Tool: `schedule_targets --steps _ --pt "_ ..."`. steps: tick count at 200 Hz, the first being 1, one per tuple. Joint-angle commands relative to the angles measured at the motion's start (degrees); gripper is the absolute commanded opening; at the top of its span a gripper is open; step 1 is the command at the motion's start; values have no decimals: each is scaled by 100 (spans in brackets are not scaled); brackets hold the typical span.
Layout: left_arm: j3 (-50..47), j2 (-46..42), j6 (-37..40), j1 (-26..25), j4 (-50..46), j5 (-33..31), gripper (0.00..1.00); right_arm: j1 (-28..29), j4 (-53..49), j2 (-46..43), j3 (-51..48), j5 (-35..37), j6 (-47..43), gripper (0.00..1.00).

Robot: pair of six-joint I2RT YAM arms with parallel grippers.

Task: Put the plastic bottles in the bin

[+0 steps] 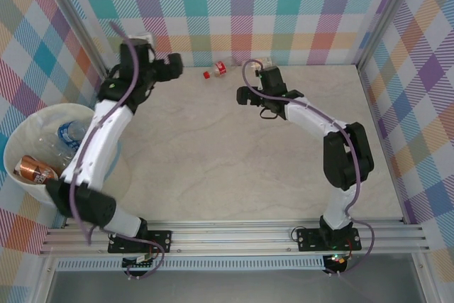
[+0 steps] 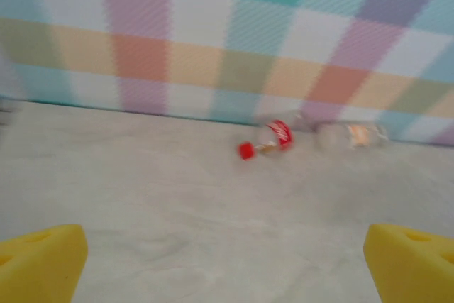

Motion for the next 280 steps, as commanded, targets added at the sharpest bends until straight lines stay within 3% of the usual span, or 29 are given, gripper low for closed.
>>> schedule_targets --steps 1,56,84,119,151,173,195,262,280 --pt "133 1153 91 -51 990 1521 100 11 -143 -180 188 -312 81 100" --pt "1963 3640 799 18 878 1938 100 11 -133 -1347 -963 -328 294 100" --pt "3009 4682 750 146 849 2272 100 11 -190 -2035 -1579 -180 327 100" --pt "4495 5840 153 329 574 2450 100 11 -213 -2748 -2106 162 262 100" --pt "6550 7090 -10 355 -231 2387 100 11 -207 -3083 -2290 370 177 100" --pt "8701 8340 -332 421 -736 2384 100 11 -185 -3187 -2371 423 180 100" --pt "8706 8677 -1053 562 -180 2769 100 11 -214 -3216 -2414 467 175 100" --pt "8726 9274 -1596 462 804 3933 100 11 -254 -3049 -2346 532 149 100" --pt "8717 9308 -1642 423 967 3984 92 11 -255 -2977 -2312 502 153 100"
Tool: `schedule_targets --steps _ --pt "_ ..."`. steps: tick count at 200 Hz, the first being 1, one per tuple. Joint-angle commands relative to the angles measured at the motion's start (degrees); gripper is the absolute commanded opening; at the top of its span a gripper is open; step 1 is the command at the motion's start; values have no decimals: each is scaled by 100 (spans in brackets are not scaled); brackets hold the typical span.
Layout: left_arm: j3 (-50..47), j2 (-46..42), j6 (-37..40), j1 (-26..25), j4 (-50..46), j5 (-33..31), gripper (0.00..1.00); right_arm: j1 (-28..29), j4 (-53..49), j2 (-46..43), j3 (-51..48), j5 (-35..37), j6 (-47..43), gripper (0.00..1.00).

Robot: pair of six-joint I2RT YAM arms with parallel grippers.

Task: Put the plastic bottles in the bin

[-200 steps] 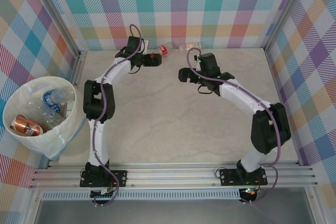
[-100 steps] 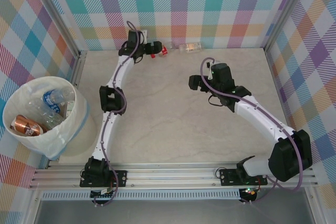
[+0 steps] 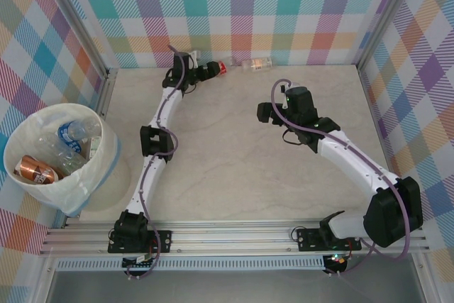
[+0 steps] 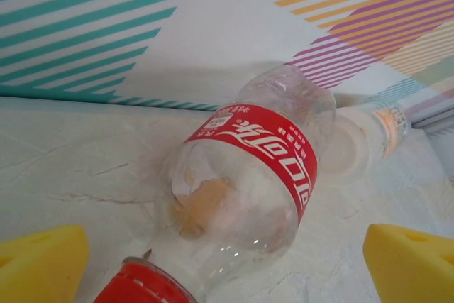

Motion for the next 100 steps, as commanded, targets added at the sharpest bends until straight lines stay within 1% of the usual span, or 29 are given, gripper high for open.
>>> schedule_targets --steps 1,21,50,65,100 --pt "315 318 -249 -61 218 463 91 19 7 94 49 28 -28 100" --pt "315 307 -237 -119 114 398 77 20 26 155 59 39 -52 100" --pt "324 304 -316 -197 -143 487 69 19 76 243 59 41 -105 100" --pt "350 321 -327 -208 -194 512 58 19 101 313 83 35 -133 100" --pt "351 289 -244 -235 -450 763 37 22 146 414 121 -41 -77 100"
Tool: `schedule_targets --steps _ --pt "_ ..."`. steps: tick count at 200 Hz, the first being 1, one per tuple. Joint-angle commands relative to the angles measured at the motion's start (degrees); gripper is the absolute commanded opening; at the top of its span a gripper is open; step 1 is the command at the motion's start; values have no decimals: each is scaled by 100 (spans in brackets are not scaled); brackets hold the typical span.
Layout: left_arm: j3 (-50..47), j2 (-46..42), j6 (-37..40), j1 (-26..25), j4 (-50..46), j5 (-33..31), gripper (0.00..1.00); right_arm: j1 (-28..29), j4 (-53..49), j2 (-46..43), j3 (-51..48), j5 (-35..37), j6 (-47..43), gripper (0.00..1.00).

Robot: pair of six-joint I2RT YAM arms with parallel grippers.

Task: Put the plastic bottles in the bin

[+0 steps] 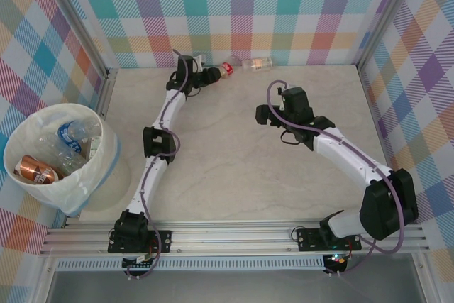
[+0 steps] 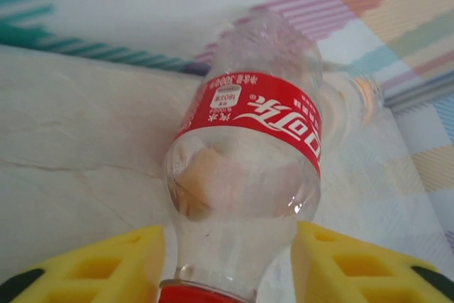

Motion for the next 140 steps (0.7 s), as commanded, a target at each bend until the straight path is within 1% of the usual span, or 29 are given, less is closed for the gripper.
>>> schedule_targets --steps 1,19,52,91,118,140 --pt "344 150 51 -75 -452 192 36 25 142 77 119 -39 -33 100" --pt "344 46 265 -84 -737 244 29 19 219 82 100 -56 -13 100" --pt "344 -169 754 -93 -1258 392 24 19 255 100 84 -24 -12 100" --pt "345 -407 1128 -153 -1882 578 12 13 359 269 125 -156 71 100" --pt "353 -854 1767 -232 -2893 493 6 11 520 236 102 -228 248 100" --pt "345 -1374 2216 -259 -3714 343 5 16 647 186 29 -218 380 100"
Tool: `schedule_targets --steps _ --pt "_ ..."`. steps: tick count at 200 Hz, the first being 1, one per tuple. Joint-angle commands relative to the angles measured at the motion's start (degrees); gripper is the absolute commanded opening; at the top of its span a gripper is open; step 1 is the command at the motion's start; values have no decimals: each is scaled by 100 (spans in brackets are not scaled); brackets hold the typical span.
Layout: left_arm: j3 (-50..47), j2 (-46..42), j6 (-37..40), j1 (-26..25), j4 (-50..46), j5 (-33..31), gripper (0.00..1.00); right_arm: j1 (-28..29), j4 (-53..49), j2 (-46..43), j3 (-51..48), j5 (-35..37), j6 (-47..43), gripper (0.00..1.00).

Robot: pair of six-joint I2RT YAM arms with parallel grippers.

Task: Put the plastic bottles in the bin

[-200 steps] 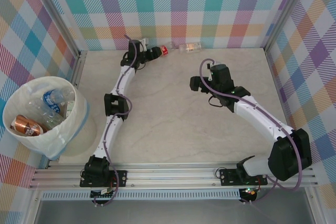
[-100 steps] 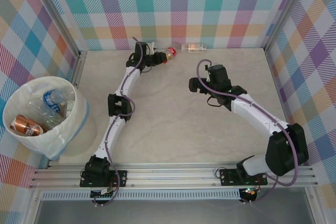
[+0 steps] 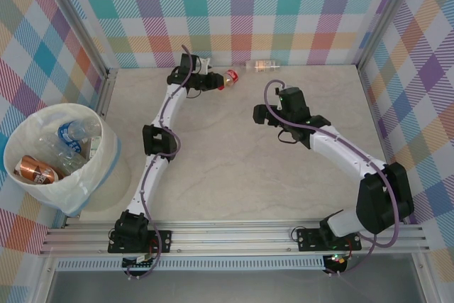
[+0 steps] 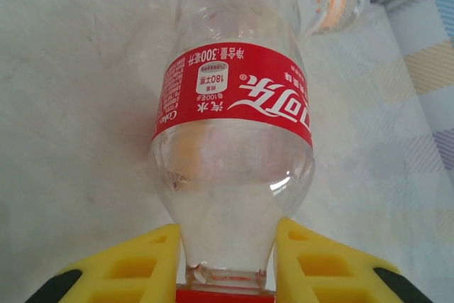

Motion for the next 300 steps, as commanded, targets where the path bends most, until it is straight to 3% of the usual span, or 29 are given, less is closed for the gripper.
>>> schedule_targets --steps 1,95,136,152,182,227,269,300 --pt "318 -832 743 -124 -1627 -128 5 13 350 -72 25 -78 231 100" --pt "278 -3276 1065 -321 -3831 -1049 0 -57 512 -467 -446 40 957 100" --pt "-430 -4597 1033 -449 -3889 -1407 0 -71 479 -925 -827 66 984 100" --pt "-1131 -5280 1034 -449 -3672 -1677 0 -85 518 -1048 -968 112 1009 100" --pt "-3696 -7205 1274 -450 -2306 -2886 4 -104 663 -1146 -1127 110 1047 99" --pt "-3786 -8308 1241 -440 -3019 -4932 4 -112 882 -847 -1047 -28 1091 100" --pt "-5949 -10182 861 -415 -2386 -7322 6 -111 1051 -485 -791 -383 1258 100" --pt "-7005 -10975 430 -345 -2522 -8508 0 -112 955 -388 -647 -512 1245 100"
